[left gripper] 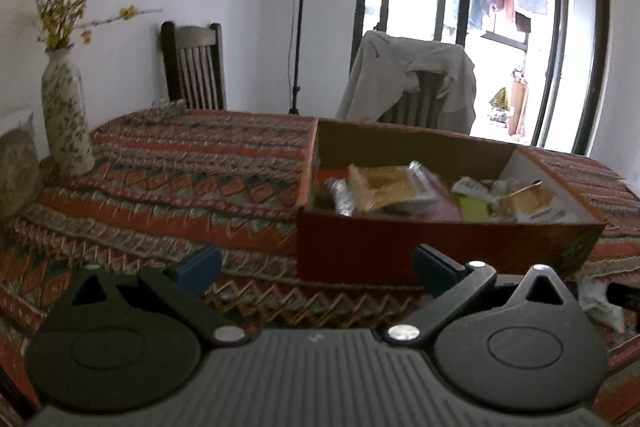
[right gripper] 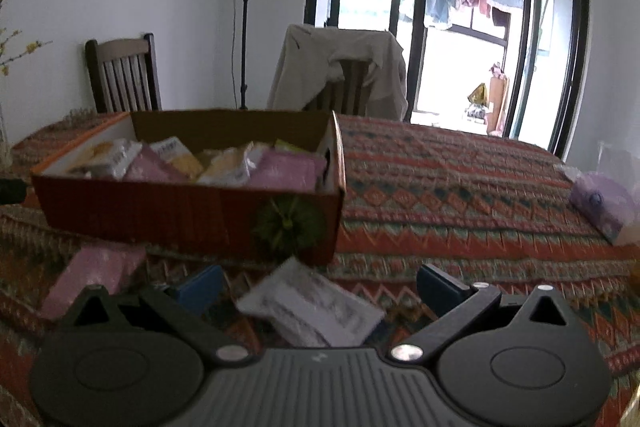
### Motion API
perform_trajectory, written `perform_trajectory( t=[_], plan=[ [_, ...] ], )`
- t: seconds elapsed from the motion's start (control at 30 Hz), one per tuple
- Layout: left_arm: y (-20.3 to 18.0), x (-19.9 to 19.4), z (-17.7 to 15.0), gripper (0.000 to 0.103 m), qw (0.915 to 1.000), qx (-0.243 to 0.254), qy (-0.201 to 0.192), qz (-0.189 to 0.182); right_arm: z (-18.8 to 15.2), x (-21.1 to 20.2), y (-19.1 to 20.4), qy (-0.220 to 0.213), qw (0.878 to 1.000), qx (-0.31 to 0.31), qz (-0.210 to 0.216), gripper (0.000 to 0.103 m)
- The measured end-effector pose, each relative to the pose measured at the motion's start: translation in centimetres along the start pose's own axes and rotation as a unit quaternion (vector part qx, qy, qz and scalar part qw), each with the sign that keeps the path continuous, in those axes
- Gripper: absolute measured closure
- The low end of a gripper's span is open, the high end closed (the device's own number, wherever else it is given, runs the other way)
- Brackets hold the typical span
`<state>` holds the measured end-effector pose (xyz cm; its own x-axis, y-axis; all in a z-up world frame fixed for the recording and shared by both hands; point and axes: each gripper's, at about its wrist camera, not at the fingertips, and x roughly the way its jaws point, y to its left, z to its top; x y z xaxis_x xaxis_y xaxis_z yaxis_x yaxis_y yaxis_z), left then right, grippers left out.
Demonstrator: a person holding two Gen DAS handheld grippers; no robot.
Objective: Organize snacks
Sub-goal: 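Move both tools back toward the remaining packets on the table, then grasp a white wrapper with the right gripper while the left grasps a pink packet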
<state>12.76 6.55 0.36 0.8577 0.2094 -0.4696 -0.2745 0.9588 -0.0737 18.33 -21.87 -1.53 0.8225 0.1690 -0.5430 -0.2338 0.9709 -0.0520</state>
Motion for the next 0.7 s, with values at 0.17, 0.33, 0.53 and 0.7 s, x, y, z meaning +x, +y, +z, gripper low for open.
perform_trajectory(
  t=[0.17, 0.33, 0.53, 0.7],
  plan=[
    [1.1, 1.0, -0.9, 0.000, 0.9996, -0.025, 0.009, -0.009, -0.6, 0.2, -0.1, 0.013, 1.000, 0.004, -0.006, 0.000],
    [1.5, 1.0, -1.0, 0.000, 0.9993, -0.033, 0.007, -0.015, -0.4, 1.2, -0.1, 0.031, 0.999, 0.004, -0.005, 0.000],
    [1.9, 1.6, -1.1, 0.000, 0.9985, -0.044, 0.022, -0.024, 0.4, 3.5, 0.4, 0.055, 0.998, -0.008, -0.010, 0.000],
    [2.1, 1.7, -1.2, 0.000, 0.9978, -0.052, 0.028, -0.029, 0.1, 5.3, 0.2, 0.090, 0.995, -0.031, -0.007, 0.000]
  ],
)
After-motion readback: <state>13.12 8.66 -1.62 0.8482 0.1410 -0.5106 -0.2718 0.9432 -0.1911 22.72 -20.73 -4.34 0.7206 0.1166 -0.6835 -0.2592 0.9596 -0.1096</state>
